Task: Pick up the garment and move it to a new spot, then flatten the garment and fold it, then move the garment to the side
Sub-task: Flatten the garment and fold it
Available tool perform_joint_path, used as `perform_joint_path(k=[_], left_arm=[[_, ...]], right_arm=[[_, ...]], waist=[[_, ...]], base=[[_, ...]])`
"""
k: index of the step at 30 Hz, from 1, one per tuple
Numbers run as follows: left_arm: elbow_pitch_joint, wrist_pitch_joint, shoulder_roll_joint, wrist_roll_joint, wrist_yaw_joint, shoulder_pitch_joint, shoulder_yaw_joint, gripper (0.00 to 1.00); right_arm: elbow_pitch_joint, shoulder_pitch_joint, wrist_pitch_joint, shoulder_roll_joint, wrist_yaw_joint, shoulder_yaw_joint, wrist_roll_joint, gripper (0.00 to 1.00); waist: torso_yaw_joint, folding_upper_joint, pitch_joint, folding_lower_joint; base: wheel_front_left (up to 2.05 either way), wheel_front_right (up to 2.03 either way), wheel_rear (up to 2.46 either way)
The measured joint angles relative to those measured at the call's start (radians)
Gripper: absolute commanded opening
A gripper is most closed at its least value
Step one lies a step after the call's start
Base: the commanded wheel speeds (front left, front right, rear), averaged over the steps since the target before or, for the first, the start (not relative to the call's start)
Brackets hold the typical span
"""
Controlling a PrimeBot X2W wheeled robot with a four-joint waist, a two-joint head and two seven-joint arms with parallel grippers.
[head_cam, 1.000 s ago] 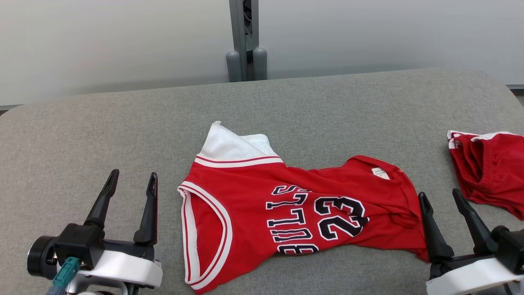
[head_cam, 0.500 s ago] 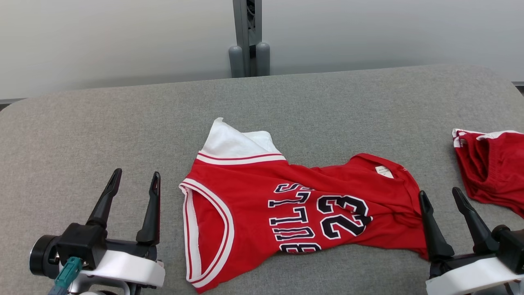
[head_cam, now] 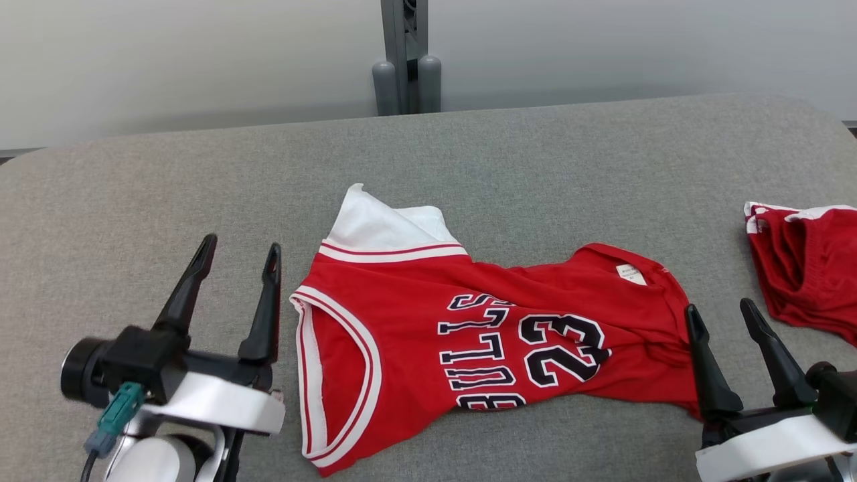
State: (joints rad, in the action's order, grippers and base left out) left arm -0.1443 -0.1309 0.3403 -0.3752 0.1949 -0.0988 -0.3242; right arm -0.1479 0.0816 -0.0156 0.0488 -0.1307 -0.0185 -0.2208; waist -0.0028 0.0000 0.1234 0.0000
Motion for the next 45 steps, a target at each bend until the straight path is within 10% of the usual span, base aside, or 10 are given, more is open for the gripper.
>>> perform_joint_path(k=[14,31,33,45], left_arm=[[0.34,0.24,-0.07,-0.083,-0.199,-0.463,-0.114,1.0],[0.974,0.333,-0.064,-0.144,-0.292,-0.797,-0.096,0.99],[1.025,0.334,-0.073,-0.157,-0.308,-0.815,-0.109,0.0],[1.077,0.255,-0.096,-0.211,-0.322,-0.841,-0.167,0.0]], right_arm=[[0.032,-0.079,-0.047,-0.001,0.0,0.047,-0.021,1.0],[0.123,-0.15,-0.119,-0.001,0.0,0.077,-0.051,1.0],[0.13,-0.155,-0.123,0.0,0.0,0.069,-0.052,1.0],[0.138,-0.165,-0.126,-0.001,0.0,0.059,-0.052,1.0]], waist=[[-0.08,0.0,0.144,0.0],[-0.203,0.0,0.297,0.0],[-0.201,0.0,0.301,0.0],[-0.18,0.0,0.282,0.0]], base=[[0.0,0.0,0.0],[0.0,0.0,0.0],[0.0,0.0,0.0],[0.0,0.0,0.0]])
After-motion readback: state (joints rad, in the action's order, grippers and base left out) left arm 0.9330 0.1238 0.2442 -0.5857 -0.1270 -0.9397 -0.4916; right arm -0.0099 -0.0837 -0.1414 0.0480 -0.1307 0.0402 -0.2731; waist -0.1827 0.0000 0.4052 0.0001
